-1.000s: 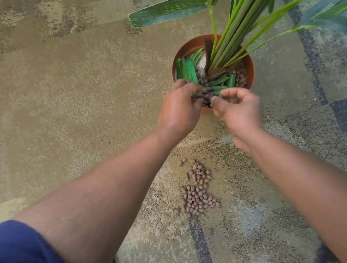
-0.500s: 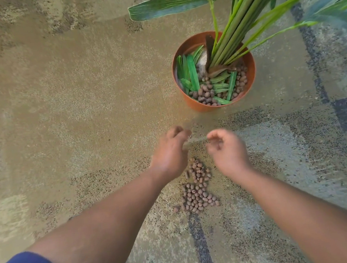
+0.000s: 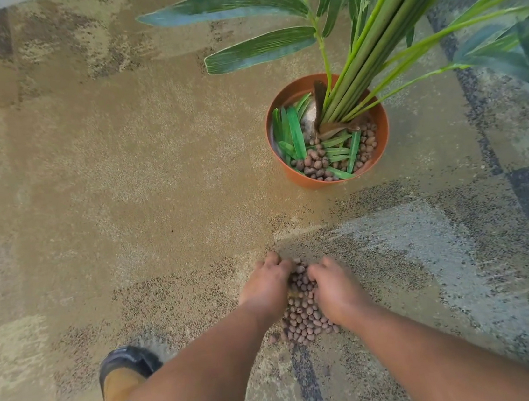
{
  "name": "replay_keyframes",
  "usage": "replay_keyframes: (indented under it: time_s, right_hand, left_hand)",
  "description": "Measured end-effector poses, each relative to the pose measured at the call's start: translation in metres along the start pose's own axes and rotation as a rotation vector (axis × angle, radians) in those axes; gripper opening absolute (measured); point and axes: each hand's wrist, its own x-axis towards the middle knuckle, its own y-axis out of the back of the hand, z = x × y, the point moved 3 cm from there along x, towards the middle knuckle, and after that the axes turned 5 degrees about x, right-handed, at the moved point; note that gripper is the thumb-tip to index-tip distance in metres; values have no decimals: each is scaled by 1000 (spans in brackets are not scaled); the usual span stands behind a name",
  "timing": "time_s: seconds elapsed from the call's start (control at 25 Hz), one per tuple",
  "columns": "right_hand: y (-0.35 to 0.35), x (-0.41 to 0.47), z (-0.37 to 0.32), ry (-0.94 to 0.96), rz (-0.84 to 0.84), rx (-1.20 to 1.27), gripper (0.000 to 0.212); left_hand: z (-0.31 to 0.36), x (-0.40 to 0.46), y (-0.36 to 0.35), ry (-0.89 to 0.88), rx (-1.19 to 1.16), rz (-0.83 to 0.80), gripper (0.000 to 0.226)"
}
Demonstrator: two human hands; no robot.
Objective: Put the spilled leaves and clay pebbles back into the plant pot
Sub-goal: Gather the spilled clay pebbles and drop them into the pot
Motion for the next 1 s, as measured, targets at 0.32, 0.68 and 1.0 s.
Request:
replay_keyframes:
  time_s: [0.32, 0.68, 1.0]
  right_hand:
    - [4, -8, 1, -158, 55, 260, 21]
    - [136, 9, -43, 62, 667, 712, 19]
    - [172, 44, -40, 22, 660, 675, 24]
  left_hand:
    - [4, 4, 13, 142, -288, 63, 21]
    - [62, 20, 128, -43, -693, 728, 14]
    - [59, 54, 157, -24, -622, 649, 17]
